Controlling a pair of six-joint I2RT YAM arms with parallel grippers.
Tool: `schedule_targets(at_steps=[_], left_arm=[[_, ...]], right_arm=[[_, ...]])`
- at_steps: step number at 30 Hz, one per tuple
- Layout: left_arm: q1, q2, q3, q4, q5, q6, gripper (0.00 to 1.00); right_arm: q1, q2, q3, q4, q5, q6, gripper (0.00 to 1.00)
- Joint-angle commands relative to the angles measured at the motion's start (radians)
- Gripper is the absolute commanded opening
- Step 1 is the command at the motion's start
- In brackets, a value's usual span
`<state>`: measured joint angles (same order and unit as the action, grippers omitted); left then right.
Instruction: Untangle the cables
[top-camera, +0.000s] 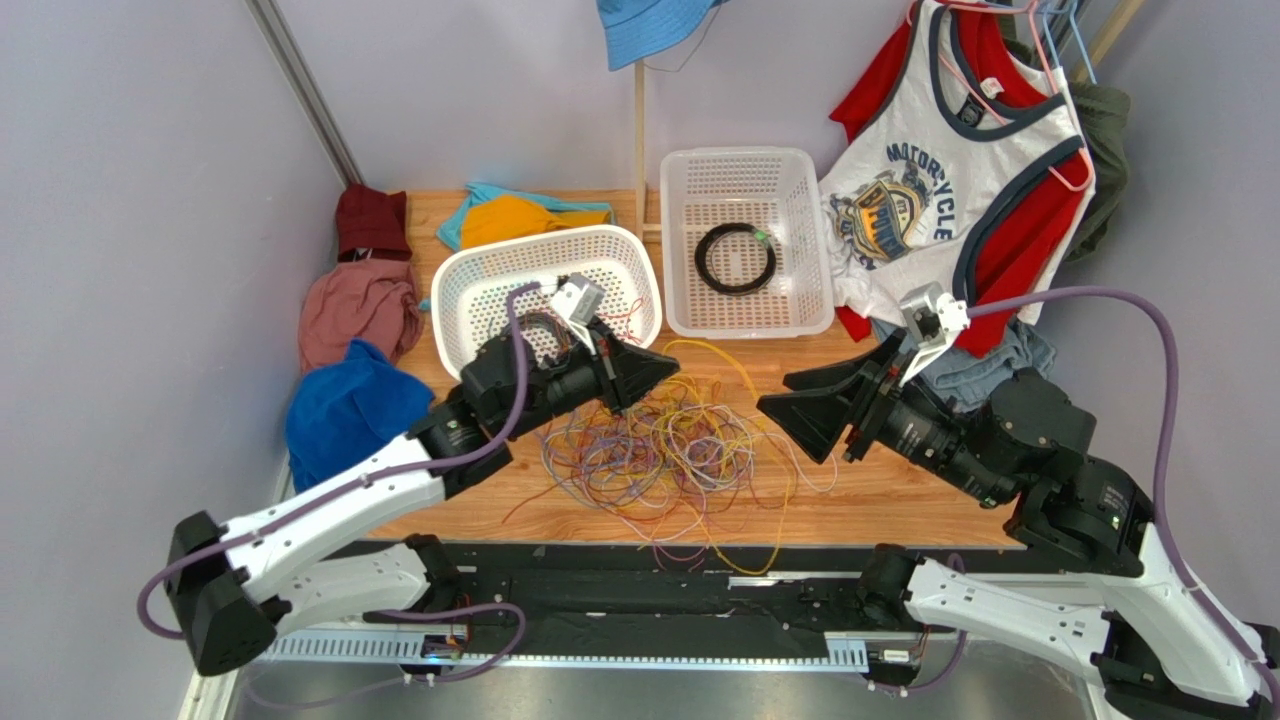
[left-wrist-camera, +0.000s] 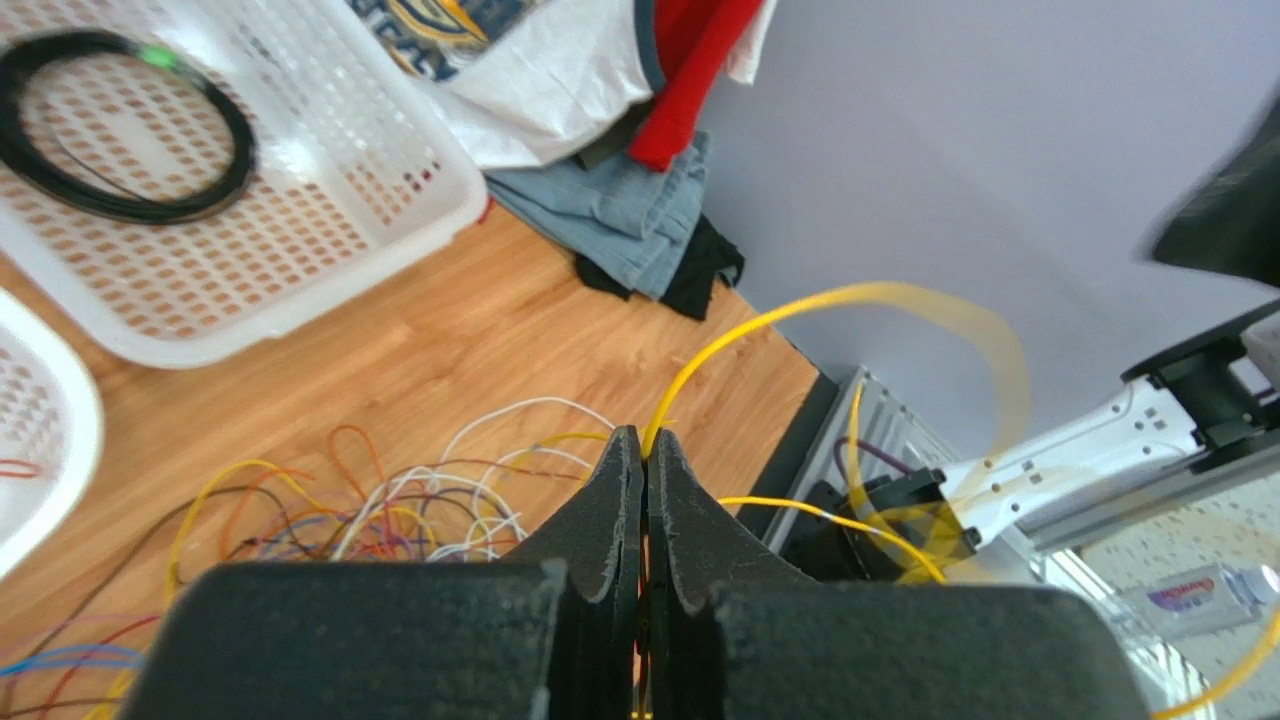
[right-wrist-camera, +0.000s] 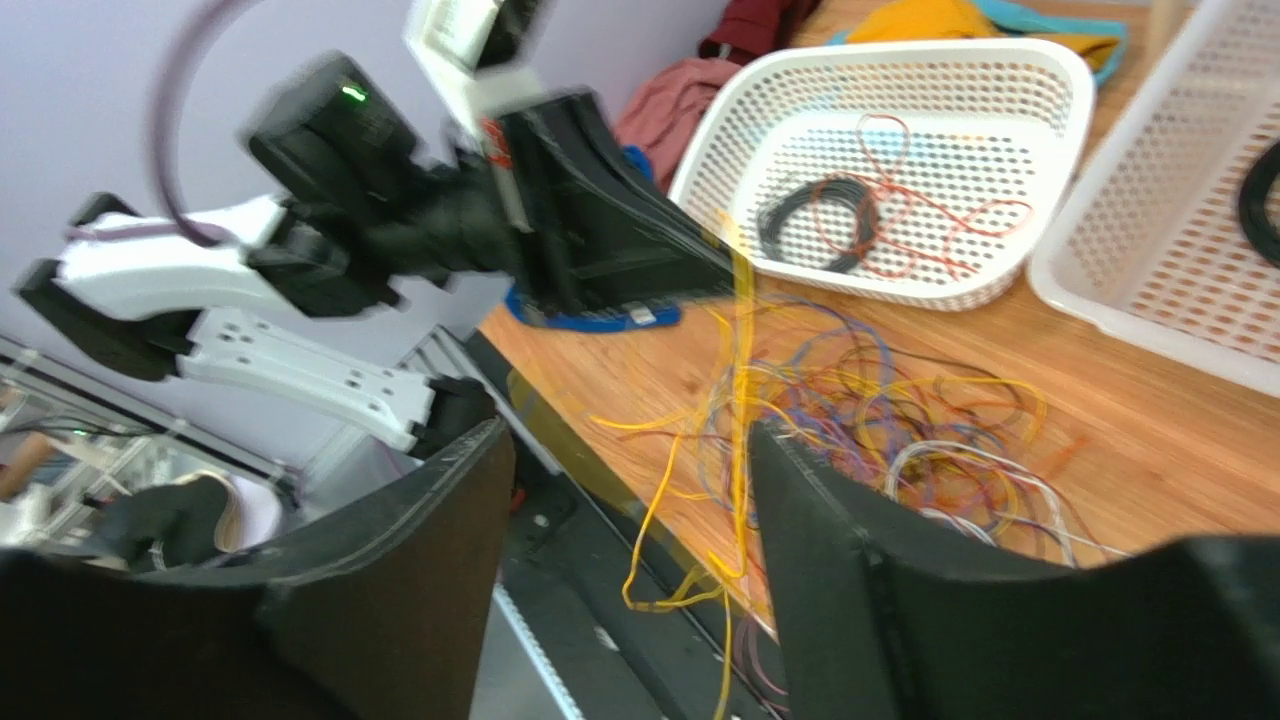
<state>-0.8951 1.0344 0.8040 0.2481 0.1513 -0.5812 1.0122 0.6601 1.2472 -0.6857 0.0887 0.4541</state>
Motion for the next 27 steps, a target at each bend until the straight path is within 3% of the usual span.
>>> schedule_targets(at_steps=[1, 9, 23, 27], left_arm=[[-0.002, -0.146, 0.124, -0.216, -0.114, 0.093, 0.0], [-0.004, -0.211, 0.291, -0.429, -0.142, 0.123, 0.0], [-0.002, -0.169, 0.339, -0.434, -0.113, 0.118, 0.0], [-0.004, -0.168, 0.339, -0.435, -0.111, 0.116, 0.0]], right_arm=[[0.006, -0.078, -0.077, -0.041, 0.104, -0.008, 0.68], [0.005, -0.148, -0.201, 0.024, 0.111, 0.008, 0.65], [0.005, -0.007, -0.198, 0.302, -0.047, -0.008, 0.64], [0.006, 0.038, -0.184, 0.314, -0.053, -0.025, 0.64]])
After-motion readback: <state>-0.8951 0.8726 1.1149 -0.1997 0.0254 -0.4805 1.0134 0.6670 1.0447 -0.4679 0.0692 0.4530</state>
